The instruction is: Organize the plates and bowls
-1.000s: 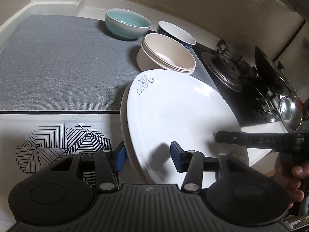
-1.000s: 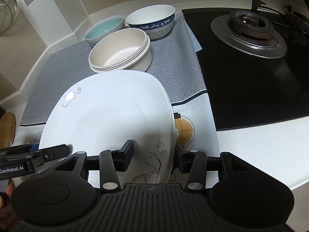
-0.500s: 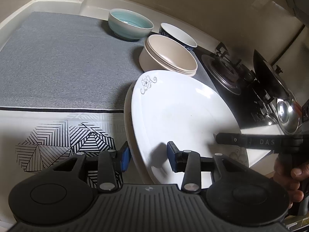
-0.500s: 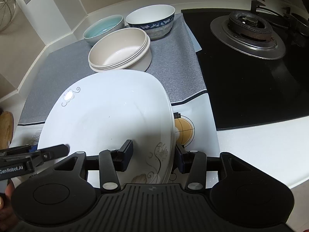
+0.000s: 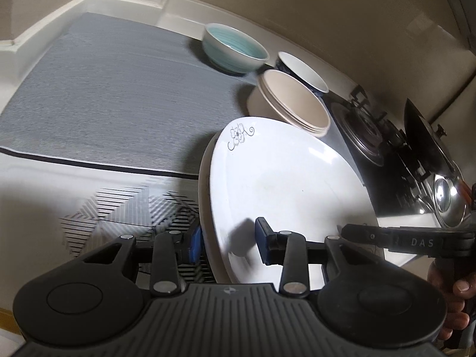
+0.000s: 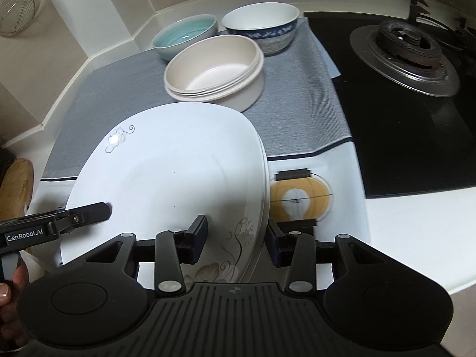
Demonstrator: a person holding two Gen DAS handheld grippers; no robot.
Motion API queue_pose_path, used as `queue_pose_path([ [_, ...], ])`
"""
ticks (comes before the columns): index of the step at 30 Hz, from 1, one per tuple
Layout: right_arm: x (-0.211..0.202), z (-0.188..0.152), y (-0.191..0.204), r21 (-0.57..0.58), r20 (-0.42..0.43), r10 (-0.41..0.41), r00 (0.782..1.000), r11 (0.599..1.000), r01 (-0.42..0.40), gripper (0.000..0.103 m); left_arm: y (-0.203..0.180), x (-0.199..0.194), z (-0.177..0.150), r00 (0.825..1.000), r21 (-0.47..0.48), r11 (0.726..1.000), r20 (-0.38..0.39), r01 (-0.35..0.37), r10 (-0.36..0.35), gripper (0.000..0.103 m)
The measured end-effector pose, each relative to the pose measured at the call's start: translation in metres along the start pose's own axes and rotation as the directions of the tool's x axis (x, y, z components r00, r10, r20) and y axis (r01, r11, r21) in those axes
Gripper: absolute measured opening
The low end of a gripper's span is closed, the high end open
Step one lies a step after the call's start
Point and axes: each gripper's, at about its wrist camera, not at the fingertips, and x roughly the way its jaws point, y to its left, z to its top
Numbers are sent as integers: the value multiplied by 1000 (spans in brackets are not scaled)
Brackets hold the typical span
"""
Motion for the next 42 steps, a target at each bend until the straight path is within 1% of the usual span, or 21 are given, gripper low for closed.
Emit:
queue_pose_path([
  [9,15,13,31,-64,-18,36,999,997,-37,43,29,-14,6,998,-71,996,38,-53,56,41],
  [16,30,24,62,-121,-39,75,996,990,-79,43,58,-27,14,991,-134,986,72,-102,112,41],
  [24,52,40,101,-175,-64,116,991,977,-125,43,99,-41,30,977,-207,965,111,-159,185,41],
  [28,61,47,119,-199,-74,136,988,969,-149,43,116,-48,37,963,-237,952,136,-196,232,39],
  [31,66,51,132,-214,-80,146,986,964,-160,43,128,-52,43,956,-258,943,148,-209,252,39],
  [35,75,58,144,-225,-86,156,984,959,-172,44,140,-56,48,950,-275,936,156,-222,271,40],
  [42,80,63,152,-233,-92,166,982,955,-183,44,148,-58,53,945,-283,931,164,-230,283,40],
])
